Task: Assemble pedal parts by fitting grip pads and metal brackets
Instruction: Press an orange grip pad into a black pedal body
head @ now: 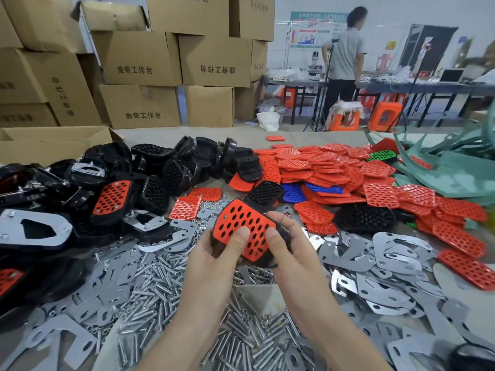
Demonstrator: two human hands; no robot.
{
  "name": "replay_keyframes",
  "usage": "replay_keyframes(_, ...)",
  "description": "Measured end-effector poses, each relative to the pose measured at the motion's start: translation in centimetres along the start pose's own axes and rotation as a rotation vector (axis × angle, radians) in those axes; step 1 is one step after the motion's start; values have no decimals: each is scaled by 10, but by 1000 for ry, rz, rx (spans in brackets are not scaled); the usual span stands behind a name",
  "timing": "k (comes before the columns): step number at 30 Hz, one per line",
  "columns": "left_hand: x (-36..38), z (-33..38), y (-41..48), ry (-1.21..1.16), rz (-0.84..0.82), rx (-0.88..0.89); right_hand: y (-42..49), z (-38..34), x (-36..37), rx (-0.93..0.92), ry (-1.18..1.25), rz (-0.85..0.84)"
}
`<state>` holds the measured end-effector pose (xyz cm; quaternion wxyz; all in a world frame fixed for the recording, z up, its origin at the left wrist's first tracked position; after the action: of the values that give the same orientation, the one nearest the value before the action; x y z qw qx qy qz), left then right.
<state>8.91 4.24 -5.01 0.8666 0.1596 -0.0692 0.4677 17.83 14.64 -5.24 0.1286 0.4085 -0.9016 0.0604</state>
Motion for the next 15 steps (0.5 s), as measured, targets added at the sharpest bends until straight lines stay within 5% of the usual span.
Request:
replay_keyframes(5, -5, 5, 2, -13, 95, 58, 1, 1, 5, -3, -113, -95)
replay_keyframes(15, 1, 7, -2, 71, -46, -30, 4, 7, -1, 48, 13, -65)
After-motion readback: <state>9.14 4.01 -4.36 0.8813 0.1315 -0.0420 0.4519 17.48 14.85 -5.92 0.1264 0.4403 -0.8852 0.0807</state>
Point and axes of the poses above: each hand's wrist, its own y-axis towards the middle knuckle, its own x-axis out of the palm, z = x × y, the point moved 5 cm from there along y, towards the middle knuckle, and after that the axes turned 9 degrees about x, right-handed, at the moved point
